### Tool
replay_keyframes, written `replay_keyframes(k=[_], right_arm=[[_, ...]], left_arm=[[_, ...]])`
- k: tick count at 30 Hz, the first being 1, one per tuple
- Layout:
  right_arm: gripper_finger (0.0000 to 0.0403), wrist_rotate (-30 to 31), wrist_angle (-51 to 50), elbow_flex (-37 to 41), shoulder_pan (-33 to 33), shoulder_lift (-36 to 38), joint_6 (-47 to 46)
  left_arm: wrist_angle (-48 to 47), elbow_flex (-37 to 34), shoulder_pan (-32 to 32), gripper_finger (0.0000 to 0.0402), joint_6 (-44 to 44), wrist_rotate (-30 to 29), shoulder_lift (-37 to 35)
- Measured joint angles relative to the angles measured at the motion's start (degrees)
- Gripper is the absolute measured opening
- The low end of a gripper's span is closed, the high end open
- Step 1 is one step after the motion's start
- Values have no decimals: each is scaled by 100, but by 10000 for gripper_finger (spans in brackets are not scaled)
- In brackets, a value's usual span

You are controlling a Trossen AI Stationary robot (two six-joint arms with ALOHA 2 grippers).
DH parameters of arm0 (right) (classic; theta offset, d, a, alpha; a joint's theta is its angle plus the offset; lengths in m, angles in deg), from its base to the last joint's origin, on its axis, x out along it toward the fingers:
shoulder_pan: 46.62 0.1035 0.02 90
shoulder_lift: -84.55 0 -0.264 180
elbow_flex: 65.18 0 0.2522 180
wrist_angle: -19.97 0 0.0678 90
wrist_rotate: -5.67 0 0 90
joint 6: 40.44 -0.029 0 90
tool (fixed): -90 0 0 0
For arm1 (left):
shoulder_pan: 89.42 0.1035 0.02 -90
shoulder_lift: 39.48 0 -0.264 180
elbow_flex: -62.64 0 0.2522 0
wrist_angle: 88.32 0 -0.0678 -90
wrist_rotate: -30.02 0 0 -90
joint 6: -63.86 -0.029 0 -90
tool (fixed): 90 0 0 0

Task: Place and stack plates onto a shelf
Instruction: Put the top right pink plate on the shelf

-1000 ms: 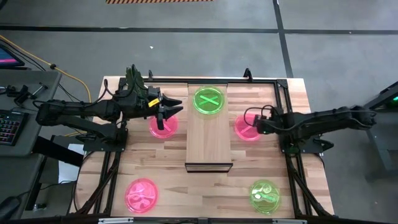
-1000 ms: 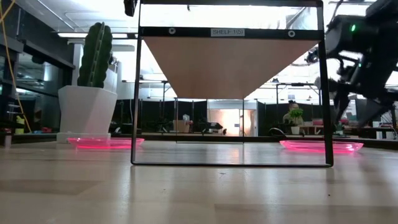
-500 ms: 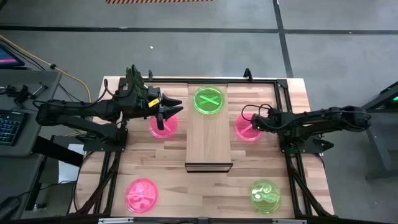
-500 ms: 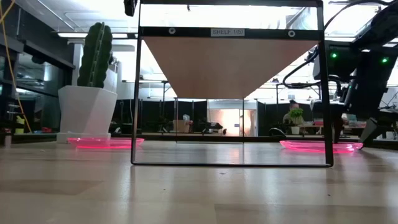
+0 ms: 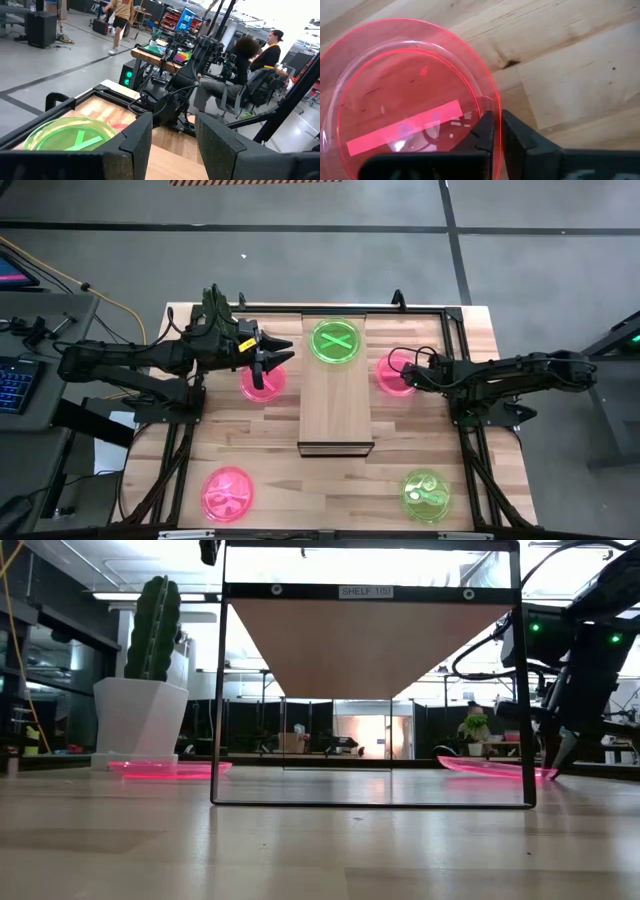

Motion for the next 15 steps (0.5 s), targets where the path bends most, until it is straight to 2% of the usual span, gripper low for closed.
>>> replay_keyframes(k=[7, 15], right_arm=[[3, -4, 34, 6, 7, 182, 22], [0, 407, 8, 9, 7, 1152, 175]], left_arm=[[-2, 0, 0, 140, 6, 0, 0], [-2, 0, 2, 140, -53, -2, 0]])
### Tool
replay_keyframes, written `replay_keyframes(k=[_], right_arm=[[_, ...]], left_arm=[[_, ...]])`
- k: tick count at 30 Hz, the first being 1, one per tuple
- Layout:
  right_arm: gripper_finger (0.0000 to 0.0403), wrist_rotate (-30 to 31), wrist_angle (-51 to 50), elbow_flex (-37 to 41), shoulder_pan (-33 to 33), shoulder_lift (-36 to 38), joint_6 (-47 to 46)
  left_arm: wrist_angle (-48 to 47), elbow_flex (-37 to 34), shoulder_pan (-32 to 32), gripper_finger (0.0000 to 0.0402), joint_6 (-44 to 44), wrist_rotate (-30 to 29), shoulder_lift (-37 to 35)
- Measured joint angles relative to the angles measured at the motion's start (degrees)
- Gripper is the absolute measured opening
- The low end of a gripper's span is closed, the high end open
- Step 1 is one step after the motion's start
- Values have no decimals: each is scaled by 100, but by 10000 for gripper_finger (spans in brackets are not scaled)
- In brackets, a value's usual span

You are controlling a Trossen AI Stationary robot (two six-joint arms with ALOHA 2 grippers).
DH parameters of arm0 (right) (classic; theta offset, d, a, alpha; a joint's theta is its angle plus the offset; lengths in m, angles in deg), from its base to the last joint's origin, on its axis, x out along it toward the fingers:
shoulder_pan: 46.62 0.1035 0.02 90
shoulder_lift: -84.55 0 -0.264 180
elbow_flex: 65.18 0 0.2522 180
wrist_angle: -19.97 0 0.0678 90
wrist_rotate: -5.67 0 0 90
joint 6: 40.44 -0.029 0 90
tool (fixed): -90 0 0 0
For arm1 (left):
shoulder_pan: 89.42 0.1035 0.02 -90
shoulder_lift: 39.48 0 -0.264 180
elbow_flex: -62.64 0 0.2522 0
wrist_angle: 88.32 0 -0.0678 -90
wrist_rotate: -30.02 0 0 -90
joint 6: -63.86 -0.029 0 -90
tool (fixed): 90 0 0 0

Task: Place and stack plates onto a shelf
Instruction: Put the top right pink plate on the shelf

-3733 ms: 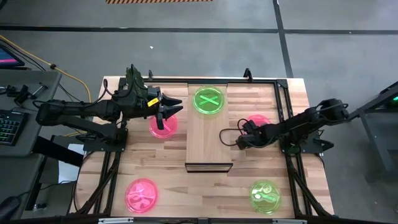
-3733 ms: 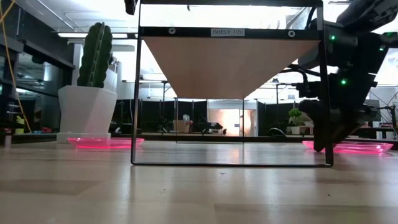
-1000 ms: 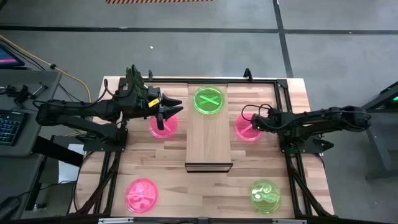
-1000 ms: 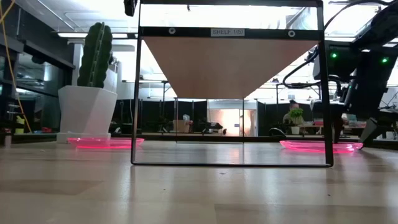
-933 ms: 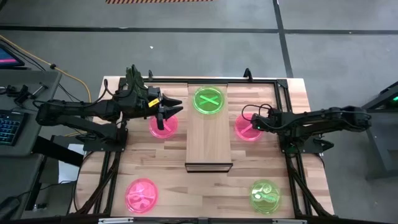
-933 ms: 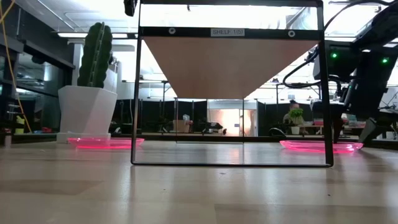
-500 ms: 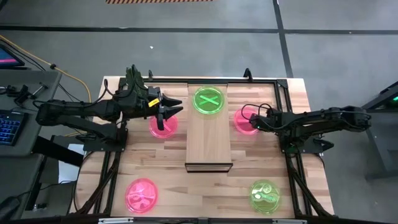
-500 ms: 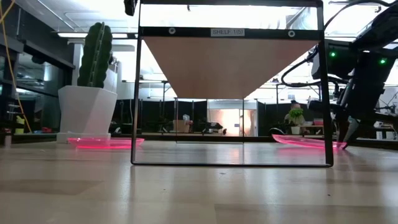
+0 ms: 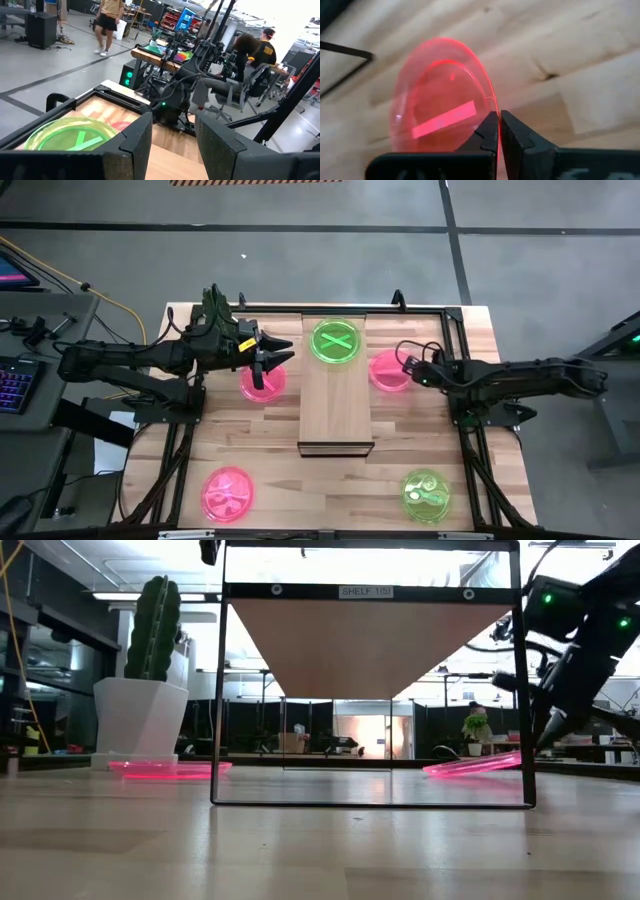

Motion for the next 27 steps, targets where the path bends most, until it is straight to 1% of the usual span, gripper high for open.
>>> replay_keyframes(k=[5, 10, 13, 16, 18, 20, 23, 25, 27], right_arm=[[0, 271, -19, 0, 0, 620, 105], [0, 529, -32, -2, 0, 1087, 165], [0, 552, -181, -4, 0, 1183, 349], [0, 512, -290, -4, 0, 1123, 343], [4, 517, -107, 58, -13, 1045, 347], [18, 436, 467, 285, -72, 951, 476], [60, 238, 1525, 777, -231, 753, 695], [94, 335, 1723, 1006, -414, 640, 707], [125, 377, 1806, 1058, -629, 597, 771]], left_arm=[[0, 0, 0, 140, -83, 0, 0], [0, 0, 0, 140, -85, 0, 0], [0, 0, 0, 140, -86, 0, 1], [0, 0, 0, 140, -85, 0, 0], [0, 0, 0, 140, -85, 0, 0], [0, 0, 0, 140, -84, 0, 0], [1, 0, 0, 140, -33, 0, 1], [0, 0, 0, 140, 30, -3, 0], [2, 0, 0, 140, 113, -2, 0]])
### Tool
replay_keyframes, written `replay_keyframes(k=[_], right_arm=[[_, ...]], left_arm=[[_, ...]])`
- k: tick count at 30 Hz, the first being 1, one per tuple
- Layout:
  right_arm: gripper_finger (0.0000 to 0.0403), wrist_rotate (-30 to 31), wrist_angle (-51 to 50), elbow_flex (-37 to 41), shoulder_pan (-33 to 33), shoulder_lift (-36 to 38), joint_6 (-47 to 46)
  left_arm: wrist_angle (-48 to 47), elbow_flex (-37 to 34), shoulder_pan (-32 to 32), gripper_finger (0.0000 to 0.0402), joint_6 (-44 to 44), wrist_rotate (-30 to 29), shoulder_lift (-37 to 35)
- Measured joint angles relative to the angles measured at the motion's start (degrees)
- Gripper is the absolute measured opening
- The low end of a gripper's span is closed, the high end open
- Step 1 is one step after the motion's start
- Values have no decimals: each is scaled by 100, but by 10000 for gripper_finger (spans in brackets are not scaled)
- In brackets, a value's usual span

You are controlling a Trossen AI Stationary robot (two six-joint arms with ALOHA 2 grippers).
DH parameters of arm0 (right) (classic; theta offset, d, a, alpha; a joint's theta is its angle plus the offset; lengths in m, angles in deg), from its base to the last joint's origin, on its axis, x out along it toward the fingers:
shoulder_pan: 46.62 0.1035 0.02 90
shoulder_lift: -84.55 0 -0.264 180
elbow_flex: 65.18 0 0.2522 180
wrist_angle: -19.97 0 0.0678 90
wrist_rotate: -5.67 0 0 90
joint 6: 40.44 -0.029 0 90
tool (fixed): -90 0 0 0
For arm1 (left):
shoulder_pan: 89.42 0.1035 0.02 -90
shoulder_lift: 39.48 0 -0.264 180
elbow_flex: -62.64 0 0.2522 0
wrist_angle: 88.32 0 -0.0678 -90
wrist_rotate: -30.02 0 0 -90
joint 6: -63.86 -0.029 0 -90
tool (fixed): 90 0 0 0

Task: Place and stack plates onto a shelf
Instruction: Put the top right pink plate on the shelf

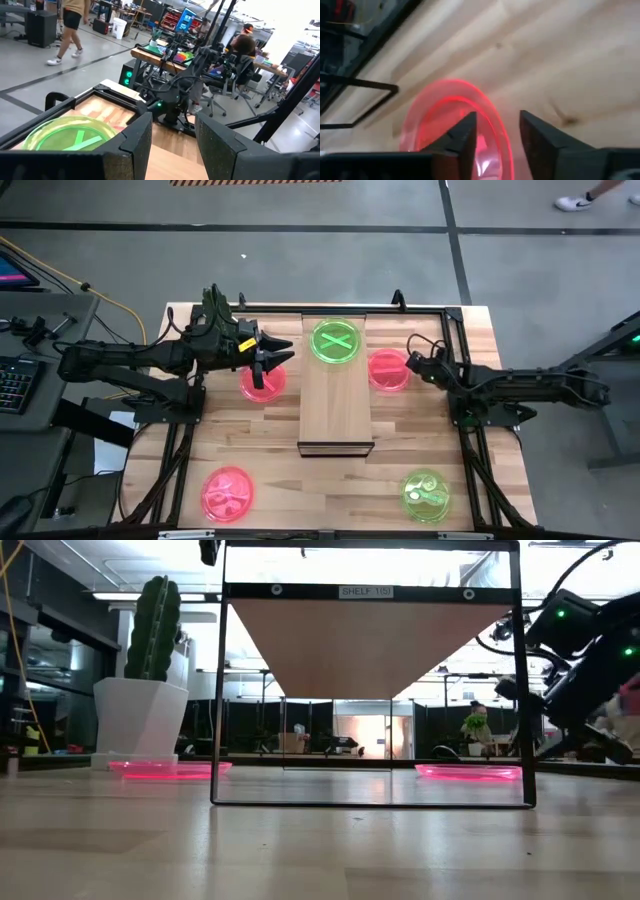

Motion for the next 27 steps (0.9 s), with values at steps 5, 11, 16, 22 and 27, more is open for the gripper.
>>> replay_keyframes(k=[5, 11, 16, 22, 27], right_arm=[[173, -260, 639, -7, -489, -41, 1352], [176, -699, 818, -7, -1134, -518, 2110], [174, -1373, 1713, -9, -1444, -1124, 2930], [174, -1545, 2011, -9, -1645, -1643, 3263], [174, -1881, 2483, -16, -1660, -1973, 3586]], left_arm=[[0, 0, 0, 140, 146, -48, 0], [7, 0, 0, 140, 152, -246, 1], [13, 0, 0, 140, 163, -278, 0], [15, 0, 0, 140, 170, -278, 0], [16, 0, 0, 140, 168, -297, 0]])
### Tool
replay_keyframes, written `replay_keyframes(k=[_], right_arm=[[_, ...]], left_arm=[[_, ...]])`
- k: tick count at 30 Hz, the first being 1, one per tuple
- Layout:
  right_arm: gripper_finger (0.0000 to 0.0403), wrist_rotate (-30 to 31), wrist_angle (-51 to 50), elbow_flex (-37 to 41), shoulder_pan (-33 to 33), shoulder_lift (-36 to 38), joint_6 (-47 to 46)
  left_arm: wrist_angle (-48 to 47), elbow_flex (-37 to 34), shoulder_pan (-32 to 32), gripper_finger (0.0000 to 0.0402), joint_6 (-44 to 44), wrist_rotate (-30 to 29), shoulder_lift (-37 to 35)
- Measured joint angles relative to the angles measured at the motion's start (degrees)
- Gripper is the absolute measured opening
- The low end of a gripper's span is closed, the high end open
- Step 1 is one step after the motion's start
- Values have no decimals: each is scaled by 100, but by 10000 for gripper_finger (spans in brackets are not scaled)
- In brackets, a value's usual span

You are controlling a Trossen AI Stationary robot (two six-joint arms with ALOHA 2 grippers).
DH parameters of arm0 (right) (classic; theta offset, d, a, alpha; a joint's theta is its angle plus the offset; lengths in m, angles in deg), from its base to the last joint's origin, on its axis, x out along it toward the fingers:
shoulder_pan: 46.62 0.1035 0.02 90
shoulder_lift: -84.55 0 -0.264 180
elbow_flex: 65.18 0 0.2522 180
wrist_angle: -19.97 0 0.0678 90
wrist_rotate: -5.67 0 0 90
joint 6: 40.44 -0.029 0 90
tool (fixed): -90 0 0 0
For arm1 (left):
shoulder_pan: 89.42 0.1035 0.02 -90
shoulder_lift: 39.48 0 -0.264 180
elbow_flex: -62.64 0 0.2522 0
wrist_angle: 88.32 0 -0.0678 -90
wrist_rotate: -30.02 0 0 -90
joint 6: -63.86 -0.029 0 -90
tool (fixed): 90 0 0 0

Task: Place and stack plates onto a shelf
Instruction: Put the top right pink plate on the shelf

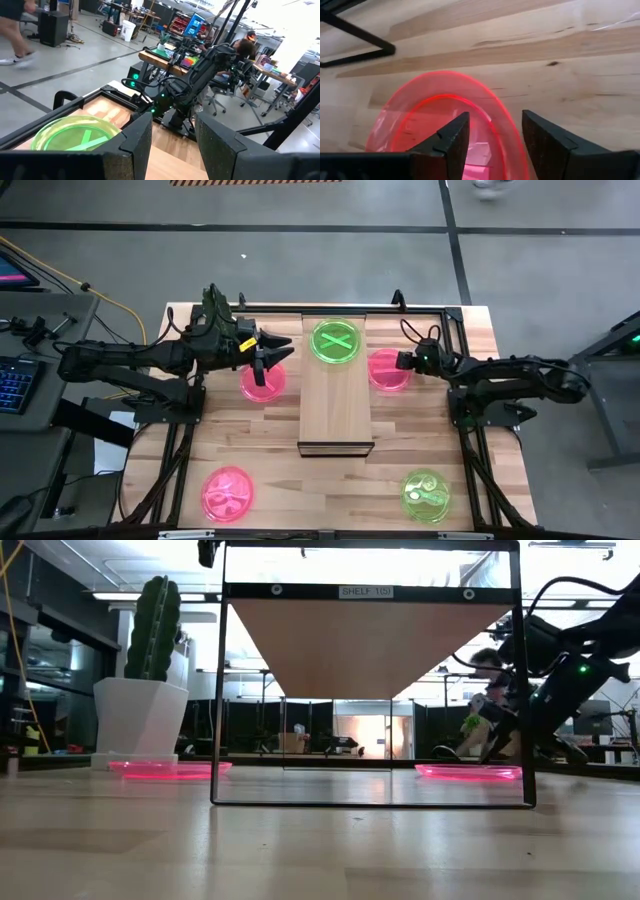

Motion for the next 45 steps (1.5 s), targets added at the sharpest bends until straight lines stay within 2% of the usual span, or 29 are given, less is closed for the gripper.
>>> replay_keyframes(k=[4, 7, 10, 13, 15, 18, 24, 28, 37, 45], right_arm=[[167, -48, 155, -11, 4, -293, 19], [146, -77, 247, -25, 4, -495, 88], [104, -65, 276, -33, 2, -663, 101], [39, -38, 267, -31, 2, -729, 94], [11, -73, 260, -23, -10, -723, 28], [8, -388, 258, -7, -111, -634, -162], [1, -1507, 268, 29, -476, -199, -185], [0, -1995, 260, 37, -735, 152, -175], [0, -2220, 275, 29, -1160, 1028, -315], [0, -2176, -557, 18, -1614, 1957, -322]], left_arm=[[0, 0, 0, 140, -6, -47, 0], [1, 0, 0, 140, -7, -88, 0], [-6, 0, 0, 140, -7, -88, 1], [-14, 0, 0, 140, -15, -88, 1], [-14, 0, 0, 140, -77, -90, 0], [-15, 0, 0, 140, -113, -92, 0], [-16, 0, 0, 140, -112, -92, 0], [-18, 0, 0, 140, -110, -92, 0], [-18, 0, 0, 140, -110, -92, 1], [-18, 0, 0, 140, -108, -130, 2]])
